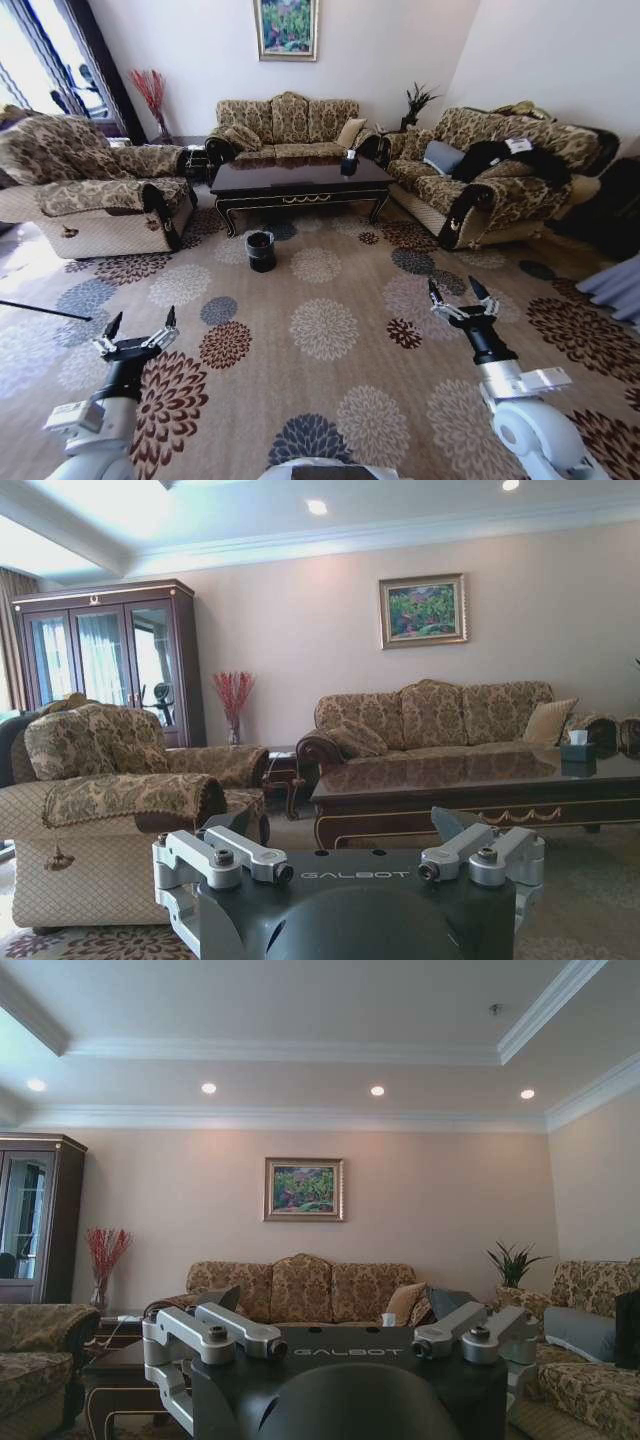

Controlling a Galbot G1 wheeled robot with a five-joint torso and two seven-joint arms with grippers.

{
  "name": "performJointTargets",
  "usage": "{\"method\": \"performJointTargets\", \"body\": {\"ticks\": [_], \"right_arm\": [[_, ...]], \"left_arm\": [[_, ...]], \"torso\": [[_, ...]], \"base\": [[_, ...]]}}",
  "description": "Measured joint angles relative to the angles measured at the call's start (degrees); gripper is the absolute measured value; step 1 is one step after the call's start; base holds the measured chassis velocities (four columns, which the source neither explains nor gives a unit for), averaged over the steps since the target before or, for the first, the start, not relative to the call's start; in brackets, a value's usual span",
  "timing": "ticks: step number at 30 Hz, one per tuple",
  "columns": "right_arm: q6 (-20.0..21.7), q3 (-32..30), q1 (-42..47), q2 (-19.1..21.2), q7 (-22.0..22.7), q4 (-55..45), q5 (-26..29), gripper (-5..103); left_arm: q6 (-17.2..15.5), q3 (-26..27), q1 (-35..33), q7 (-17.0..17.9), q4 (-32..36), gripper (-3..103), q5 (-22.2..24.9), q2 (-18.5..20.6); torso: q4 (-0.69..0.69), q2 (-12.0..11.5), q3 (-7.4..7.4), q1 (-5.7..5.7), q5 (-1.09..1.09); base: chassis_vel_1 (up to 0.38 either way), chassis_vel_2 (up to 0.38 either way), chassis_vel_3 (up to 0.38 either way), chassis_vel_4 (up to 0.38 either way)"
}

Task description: Move to the front of the table and pick up the trash from the floor, then place it into the trash bin.

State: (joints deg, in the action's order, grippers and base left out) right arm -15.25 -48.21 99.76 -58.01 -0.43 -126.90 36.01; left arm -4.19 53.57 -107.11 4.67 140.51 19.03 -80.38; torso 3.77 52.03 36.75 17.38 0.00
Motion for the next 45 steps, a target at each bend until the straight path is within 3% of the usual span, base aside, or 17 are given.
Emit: {"method": "performJointTargets", "body": {"ticks": [45], "right_arm": [[0.00,0.00,0.00,0.00,0.00,0.00,0.00,100]], "left_arm": [[0.00,0.00,0.00,0.00,0.00,100,0.00,0.00]], "torso": [[0.00,12.54,6.96,5.57,0.00]], "base": [[0.000,0.000,0.000,0.000]]}}
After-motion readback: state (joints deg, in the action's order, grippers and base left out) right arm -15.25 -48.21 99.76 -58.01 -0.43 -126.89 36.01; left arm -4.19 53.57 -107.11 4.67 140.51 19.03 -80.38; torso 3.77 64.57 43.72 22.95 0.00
